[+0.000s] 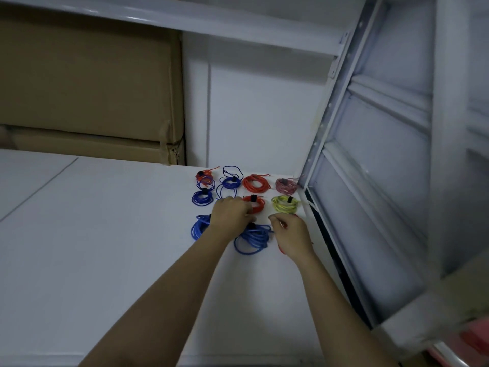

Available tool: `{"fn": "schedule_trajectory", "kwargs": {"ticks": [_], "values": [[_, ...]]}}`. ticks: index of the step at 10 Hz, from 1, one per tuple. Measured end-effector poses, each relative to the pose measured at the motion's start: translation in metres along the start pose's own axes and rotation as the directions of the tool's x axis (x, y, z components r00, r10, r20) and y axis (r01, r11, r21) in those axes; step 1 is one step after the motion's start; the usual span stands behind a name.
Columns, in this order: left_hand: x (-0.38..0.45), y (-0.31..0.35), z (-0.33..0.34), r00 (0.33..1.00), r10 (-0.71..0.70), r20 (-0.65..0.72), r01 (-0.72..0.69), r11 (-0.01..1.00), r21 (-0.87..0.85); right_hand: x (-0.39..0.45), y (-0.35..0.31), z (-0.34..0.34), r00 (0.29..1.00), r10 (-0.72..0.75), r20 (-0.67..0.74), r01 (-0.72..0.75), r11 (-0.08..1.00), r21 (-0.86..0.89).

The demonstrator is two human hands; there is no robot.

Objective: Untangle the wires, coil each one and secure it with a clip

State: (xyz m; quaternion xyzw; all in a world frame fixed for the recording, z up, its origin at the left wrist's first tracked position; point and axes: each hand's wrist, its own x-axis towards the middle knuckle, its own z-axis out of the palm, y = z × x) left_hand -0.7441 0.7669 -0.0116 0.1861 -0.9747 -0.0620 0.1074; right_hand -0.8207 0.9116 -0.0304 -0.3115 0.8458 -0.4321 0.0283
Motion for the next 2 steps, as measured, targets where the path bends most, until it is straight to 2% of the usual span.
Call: {"fn": "schedule_trajectory", "kwargs": {"ticks": [1,2], "values": [[-0.005,-0.001,-0.015,0.993,-0.074,-0.087,0.07,0.996,-0.049,0.001,-0.008,-0.005,0.998,-0.019,0.059,0.019,1.0,-0.011],[-0.013,-0.003,-0.031,0.978,-0.186,-0.093,0.168,0.97,-0.173,0.004,-0.015,-0.009,0.996,-0.034,0.079,0.036,0.999,-0.022]]}}
